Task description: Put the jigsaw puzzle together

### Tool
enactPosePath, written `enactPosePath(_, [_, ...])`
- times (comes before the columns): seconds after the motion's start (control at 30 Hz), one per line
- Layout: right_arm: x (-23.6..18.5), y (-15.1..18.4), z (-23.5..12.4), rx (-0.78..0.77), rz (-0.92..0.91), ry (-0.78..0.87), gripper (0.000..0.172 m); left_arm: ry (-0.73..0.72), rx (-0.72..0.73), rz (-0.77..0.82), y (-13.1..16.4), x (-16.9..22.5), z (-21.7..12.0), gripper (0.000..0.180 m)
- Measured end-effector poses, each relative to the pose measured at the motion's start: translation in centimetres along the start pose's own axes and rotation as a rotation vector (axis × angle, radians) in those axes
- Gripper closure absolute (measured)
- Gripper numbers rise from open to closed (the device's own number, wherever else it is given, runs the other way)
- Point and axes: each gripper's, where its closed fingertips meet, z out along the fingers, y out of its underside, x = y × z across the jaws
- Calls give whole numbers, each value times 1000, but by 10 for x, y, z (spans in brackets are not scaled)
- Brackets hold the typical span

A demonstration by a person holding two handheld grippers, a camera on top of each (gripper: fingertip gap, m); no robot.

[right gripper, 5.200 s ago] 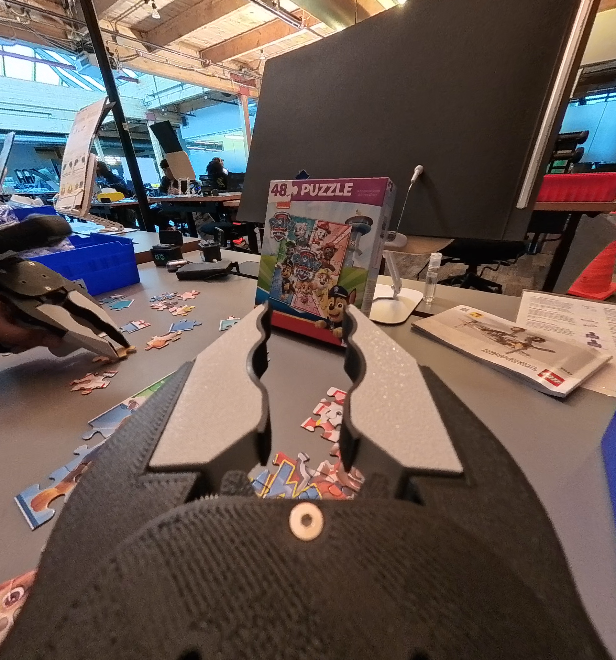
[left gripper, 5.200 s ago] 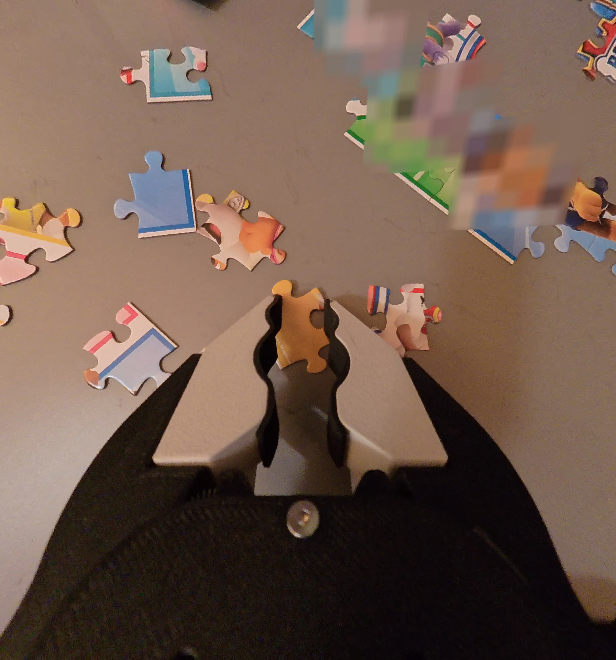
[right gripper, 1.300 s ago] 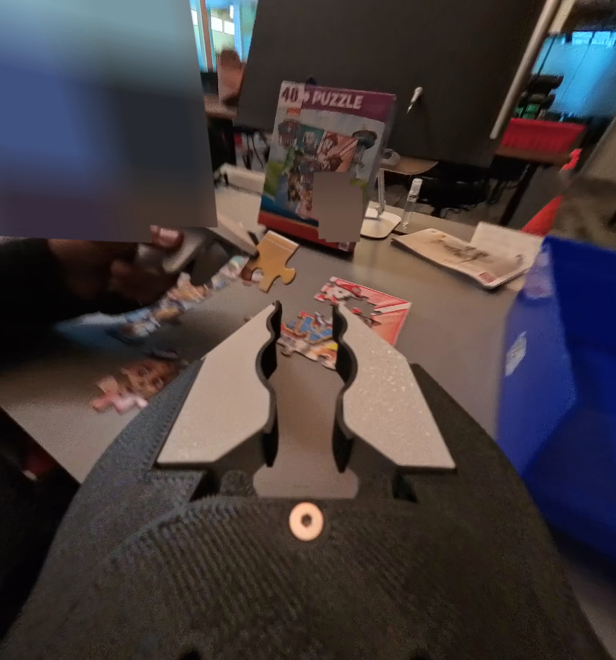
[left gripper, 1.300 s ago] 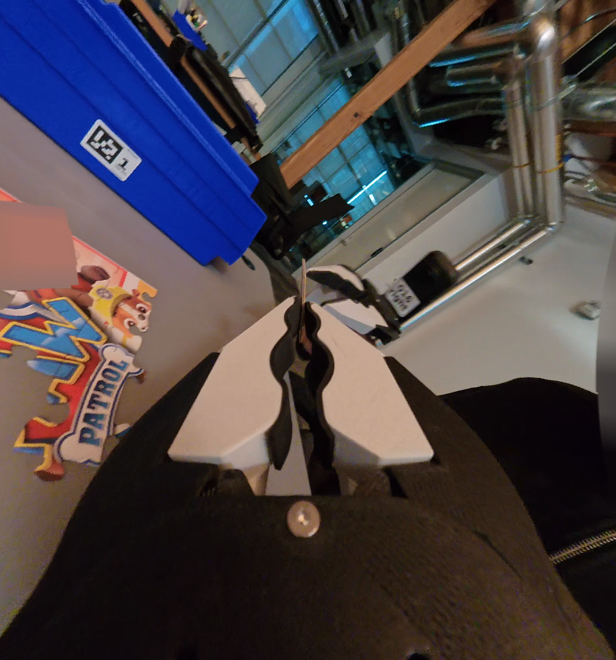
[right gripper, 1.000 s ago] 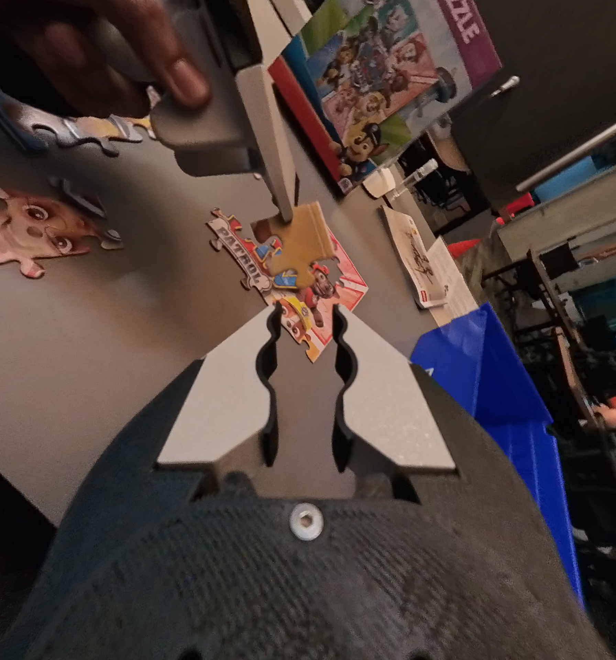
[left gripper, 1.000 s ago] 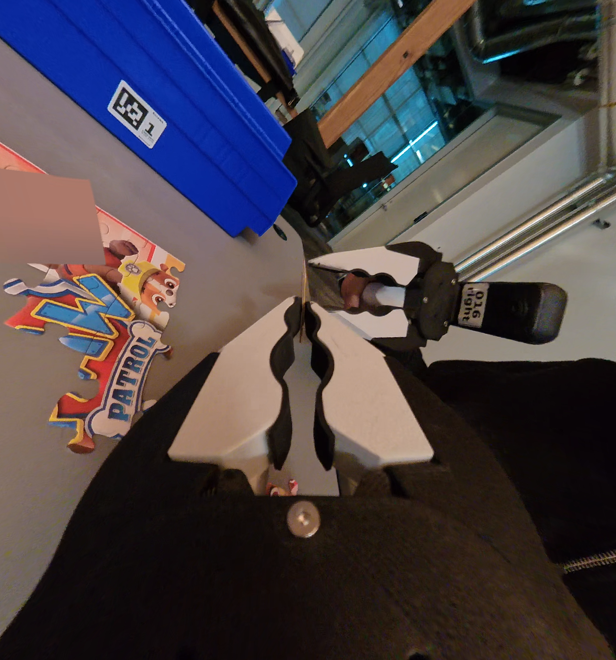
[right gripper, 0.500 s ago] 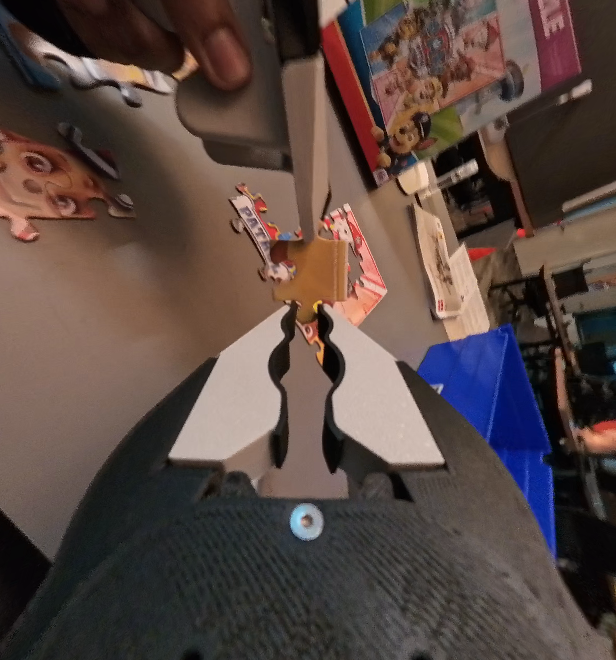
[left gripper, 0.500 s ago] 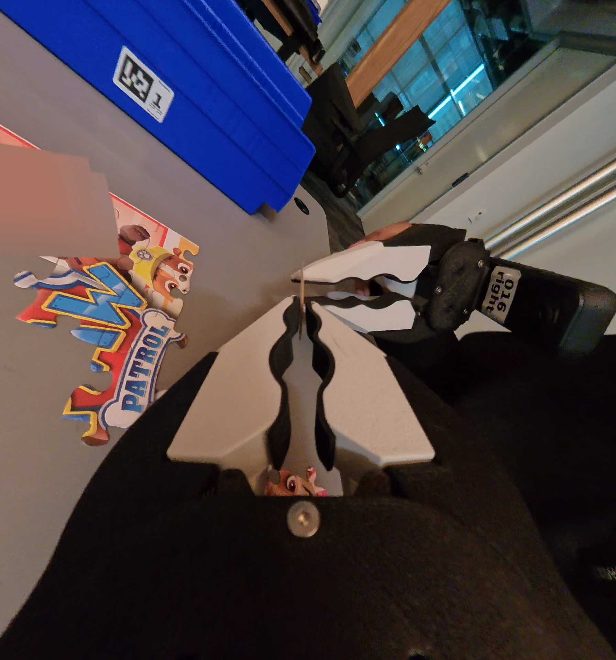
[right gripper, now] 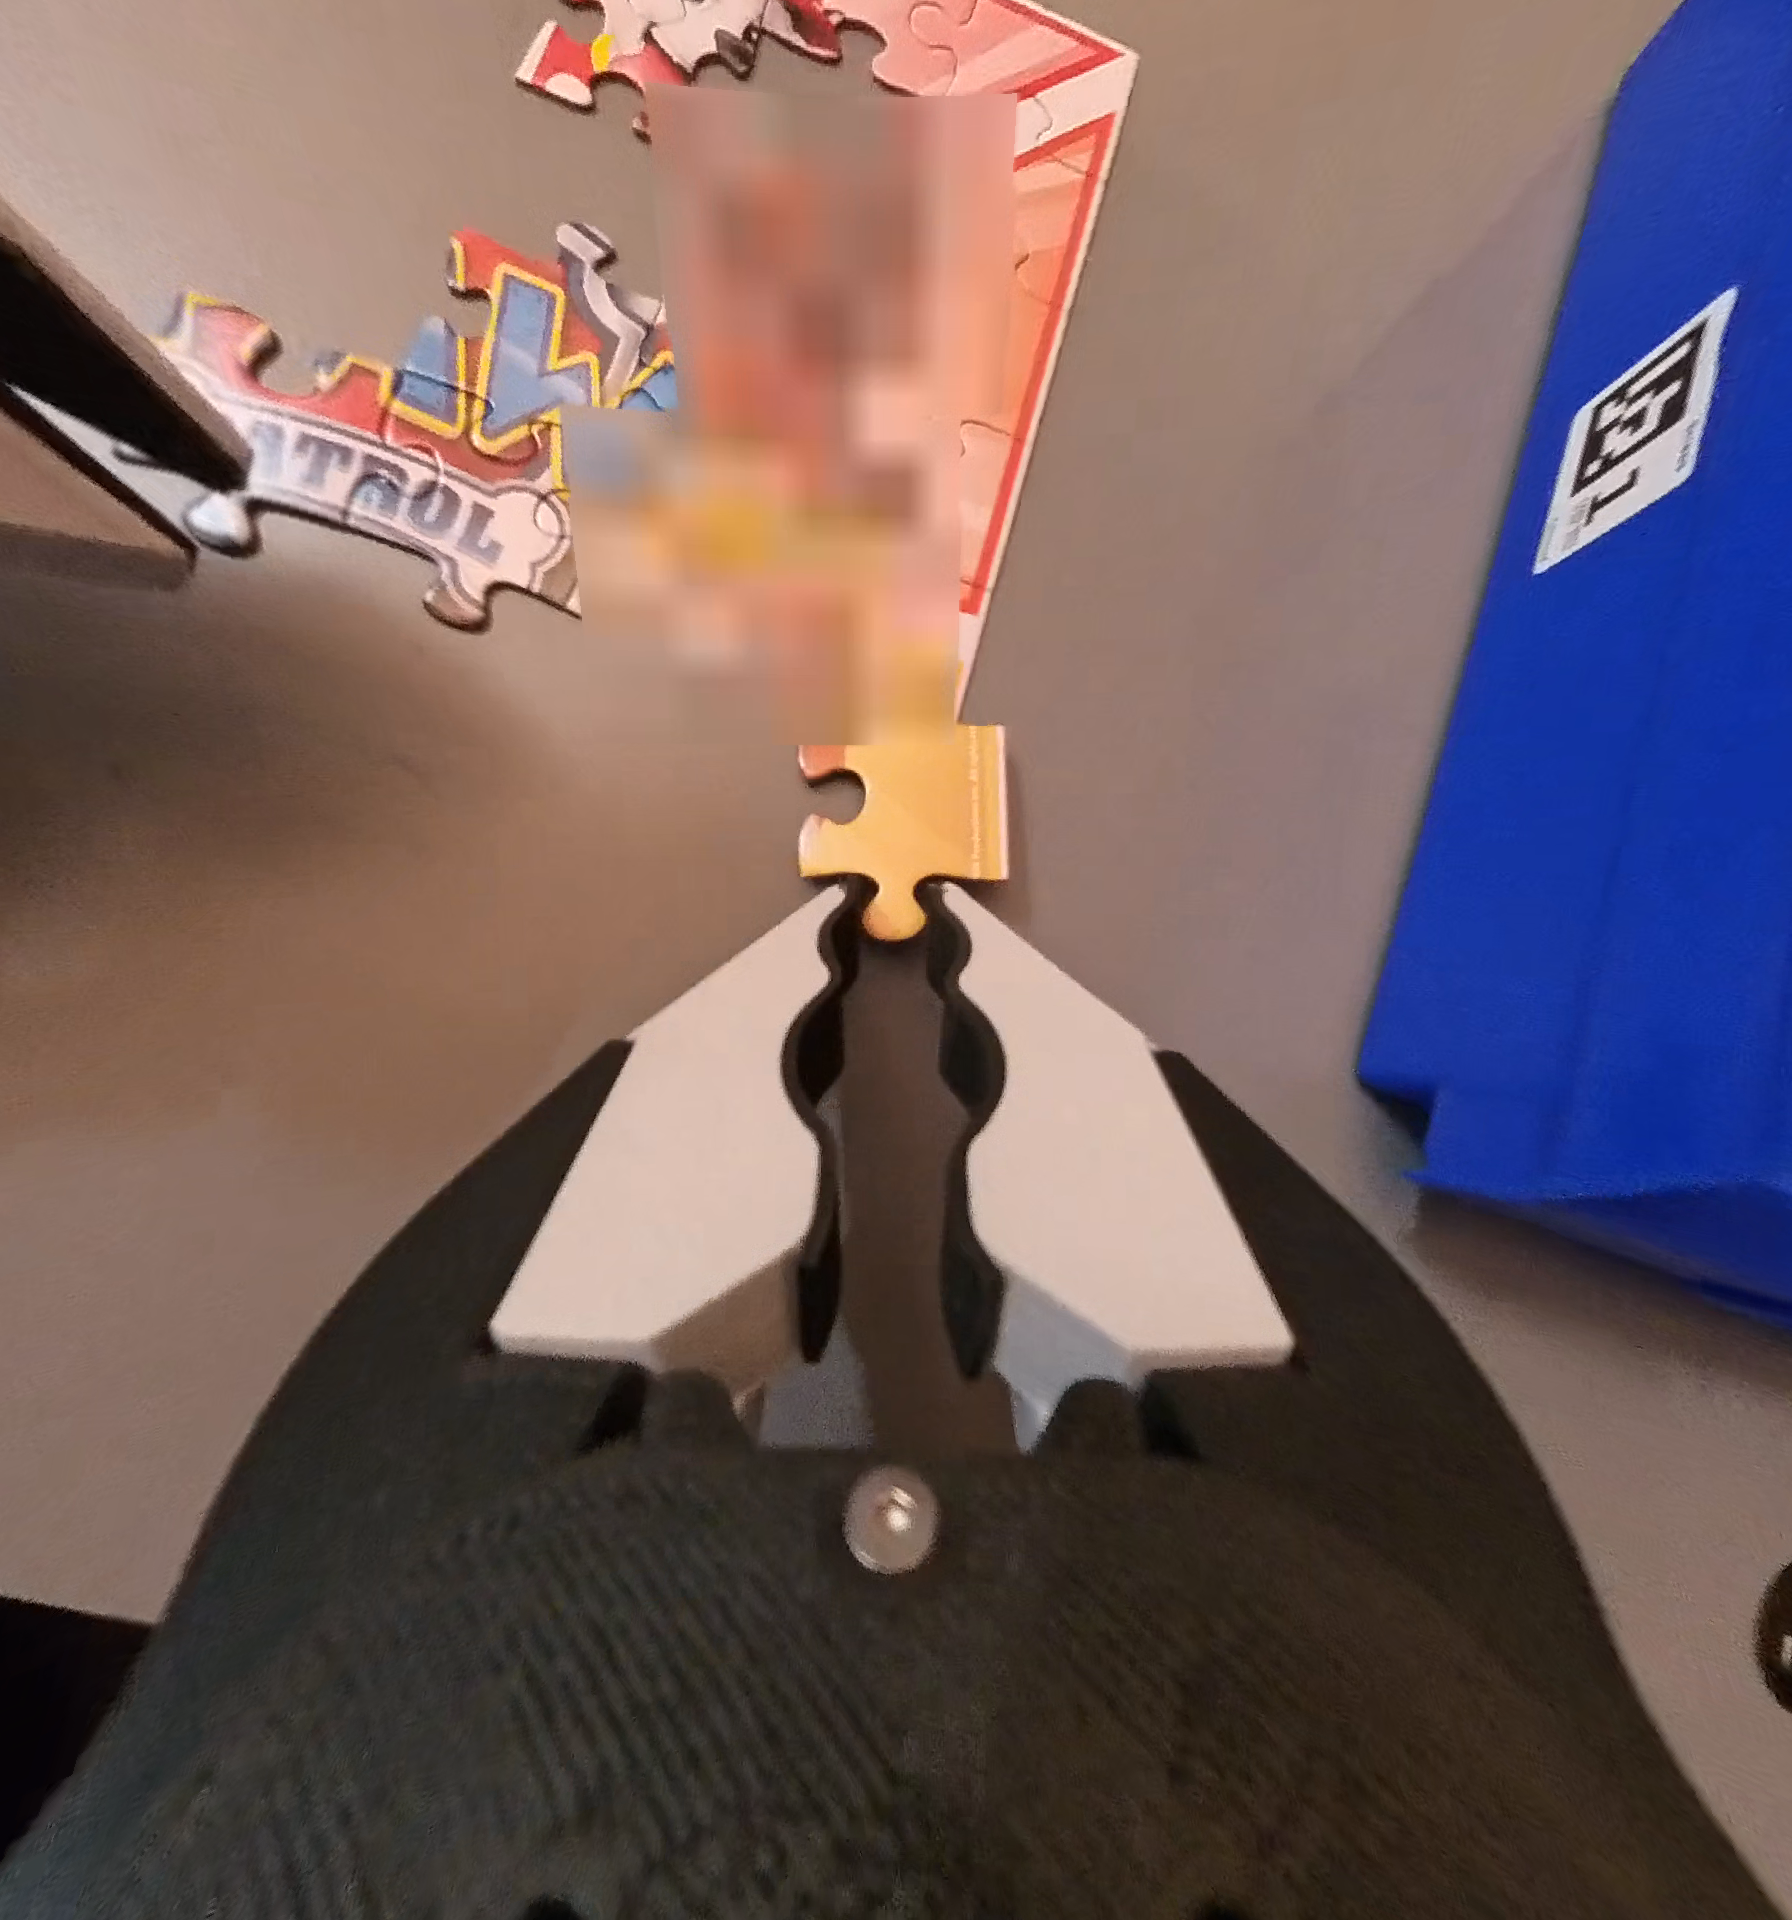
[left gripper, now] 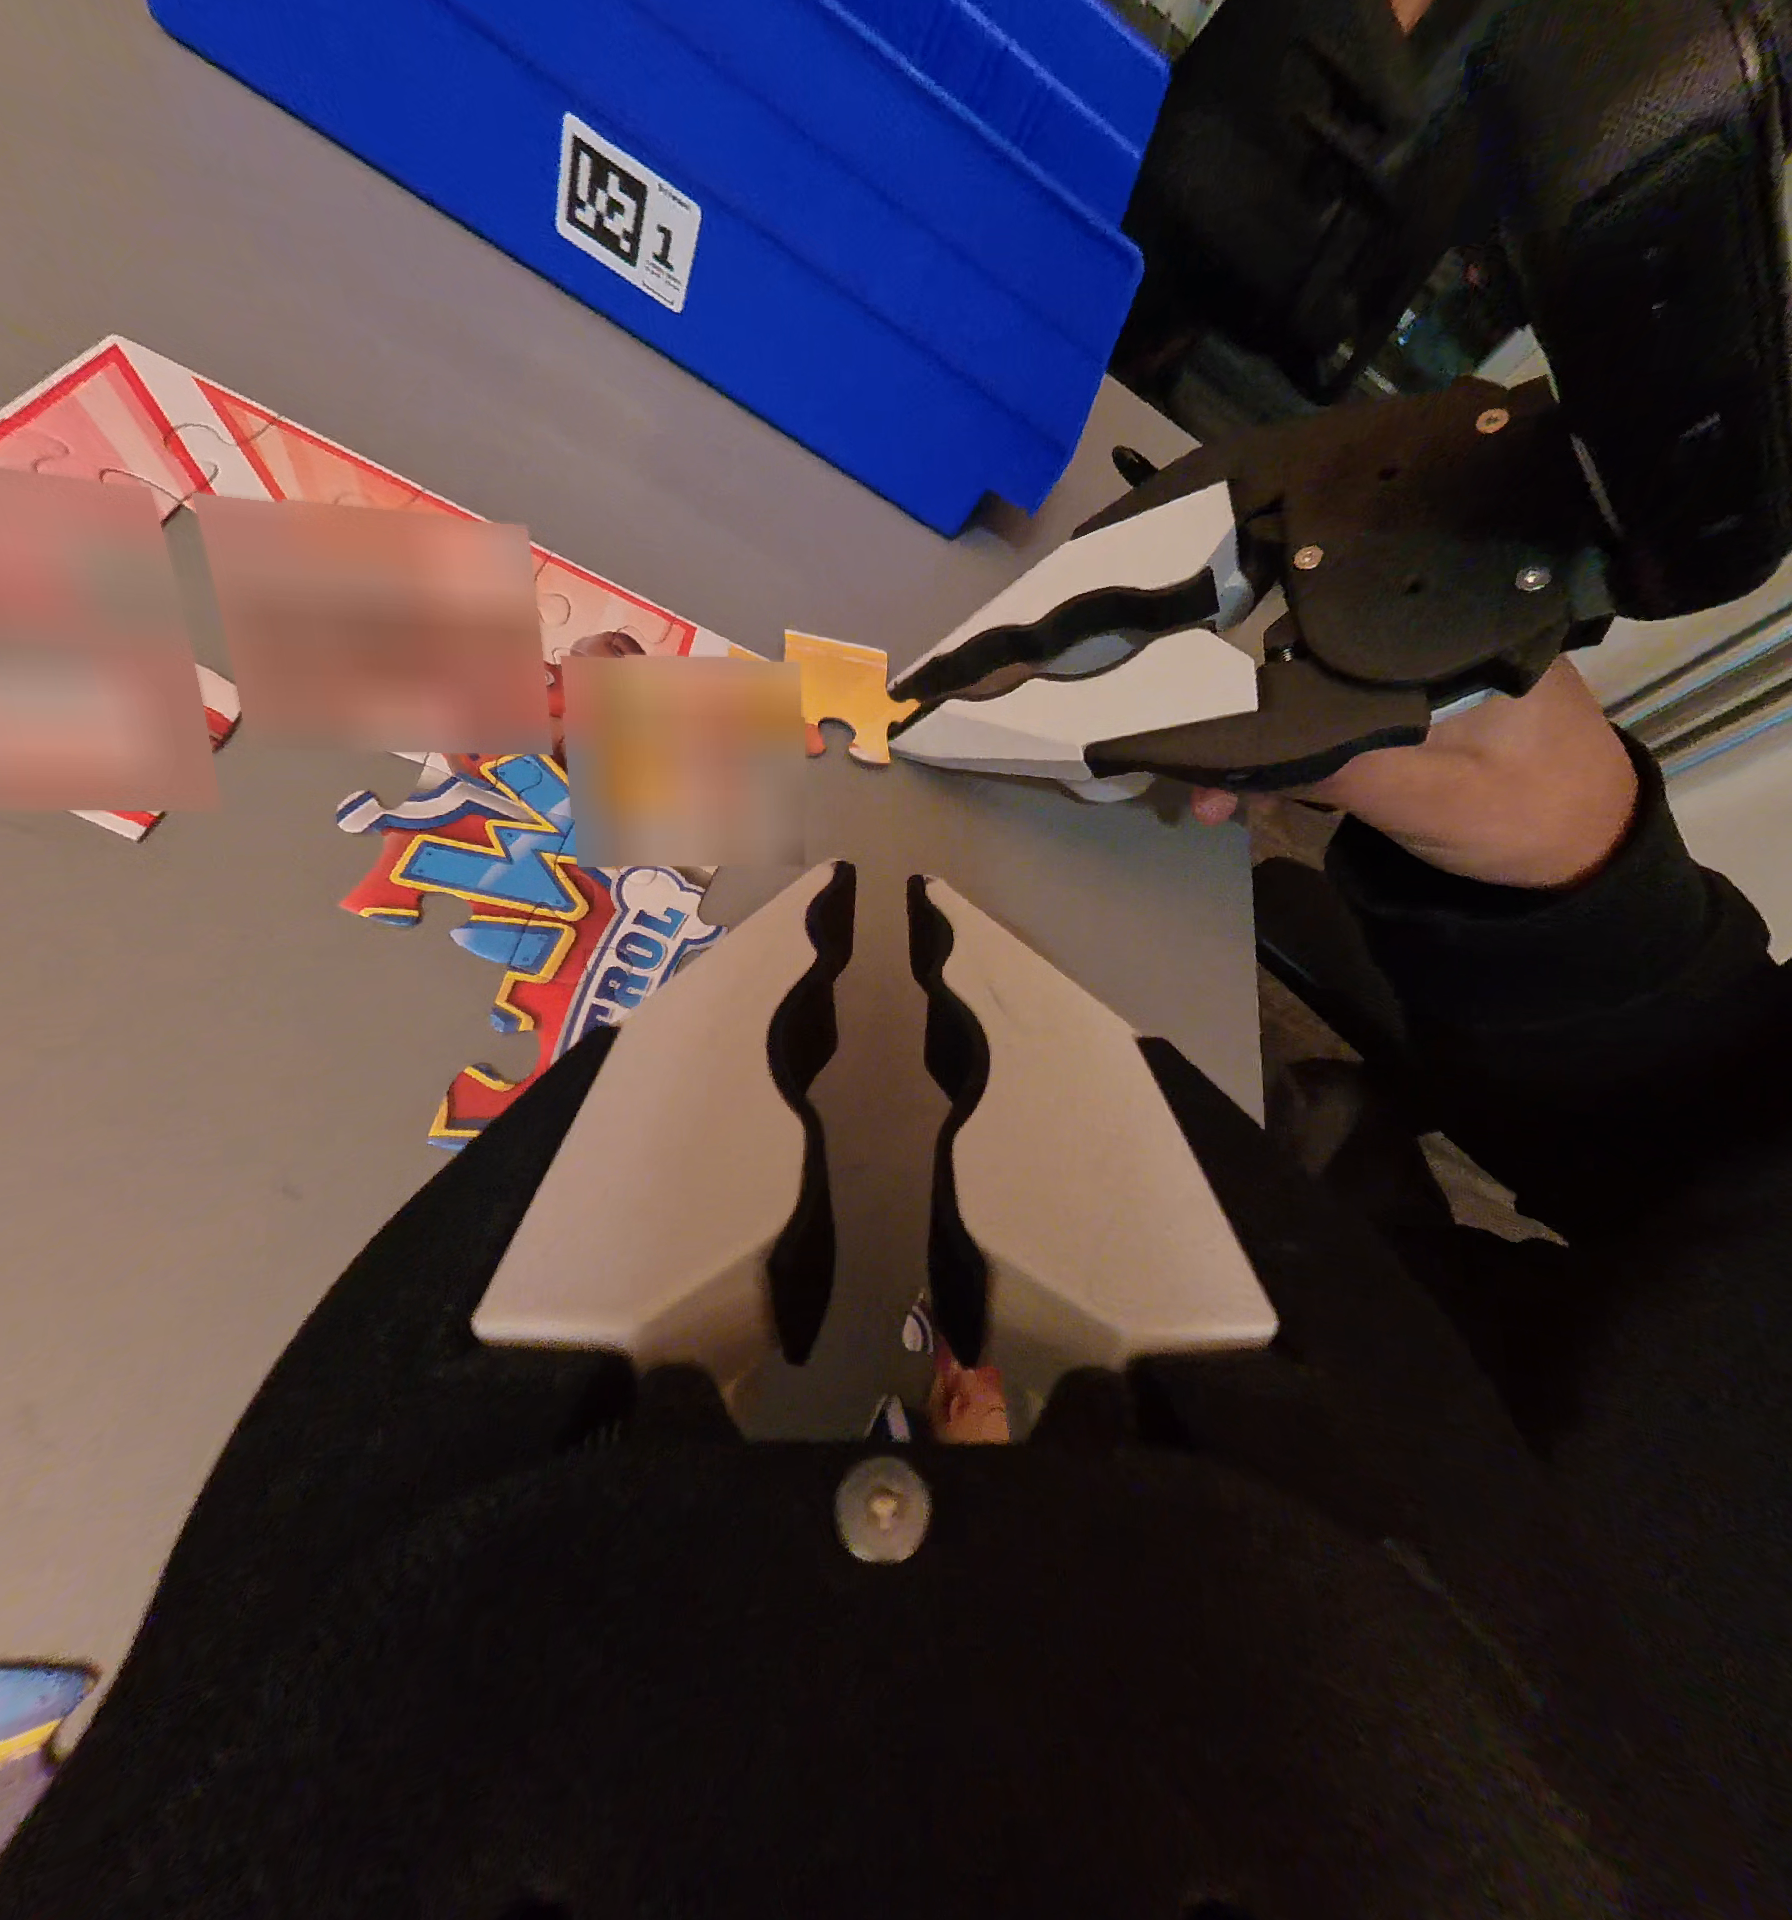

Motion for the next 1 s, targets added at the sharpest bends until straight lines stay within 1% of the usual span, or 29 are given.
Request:
enactPosePath(0.33, [-10, -2, 0, -20, 60, -34, 162, 14, 5, -12, 0, 2, -1, 174])
enactPosePath(0.5, [-13, -3, 0, -23, 58, -47, 153, 14, 7, -14, -1, 2, -1, 175])
enactPosePath(0.57, [-12, -3, -2, -15, 48, -44, 152, 16, 7, -15, -1, 2, -2, 175])
enactPosePath(0.7, [-10, -11, -4, 37, 22, -47, 155, 18, 7, -15, 0, 2, -1, 175])
enactPosePath(0.83, [-3, -25, 2, 106, 21, -76, 169, 21, 6, -12, 0, 3, 0, 175])
enactPosePath(1.0, [-2, -25, 17, 75, 35, -111, 172, 2, 5, -12, 0, -2, -1, 175])
